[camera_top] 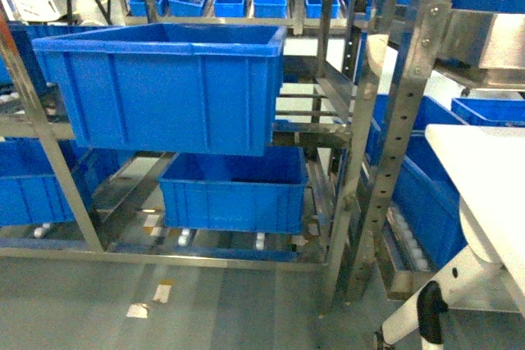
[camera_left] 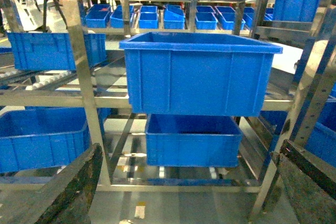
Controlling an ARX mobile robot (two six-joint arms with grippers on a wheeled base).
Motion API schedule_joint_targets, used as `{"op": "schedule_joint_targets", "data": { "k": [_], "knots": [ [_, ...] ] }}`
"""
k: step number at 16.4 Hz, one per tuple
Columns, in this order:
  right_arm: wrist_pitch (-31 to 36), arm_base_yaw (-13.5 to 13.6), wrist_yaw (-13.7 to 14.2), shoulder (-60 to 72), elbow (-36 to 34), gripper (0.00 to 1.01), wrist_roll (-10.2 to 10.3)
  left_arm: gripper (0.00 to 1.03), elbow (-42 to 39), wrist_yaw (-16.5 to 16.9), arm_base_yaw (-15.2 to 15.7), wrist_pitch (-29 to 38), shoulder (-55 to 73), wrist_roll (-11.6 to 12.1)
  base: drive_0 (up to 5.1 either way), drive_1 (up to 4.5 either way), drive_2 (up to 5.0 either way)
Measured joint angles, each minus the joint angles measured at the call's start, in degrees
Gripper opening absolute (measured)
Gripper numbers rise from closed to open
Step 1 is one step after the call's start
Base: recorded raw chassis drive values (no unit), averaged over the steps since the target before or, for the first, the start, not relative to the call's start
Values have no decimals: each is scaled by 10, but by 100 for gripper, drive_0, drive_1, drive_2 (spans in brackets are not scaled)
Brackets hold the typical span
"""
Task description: Place magnetic block on left shelf second layer
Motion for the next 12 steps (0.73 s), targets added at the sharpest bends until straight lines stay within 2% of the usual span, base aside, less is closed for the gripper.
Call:
{"op": "schedule_joint_targets", "data": {
  "k": [12],
  "knots": [
    [1, 0, 0, 0, 0, 33, 1, 98, 0, 0, 0, 0, 0, 0, -495, 250, 250]
  ]
}}
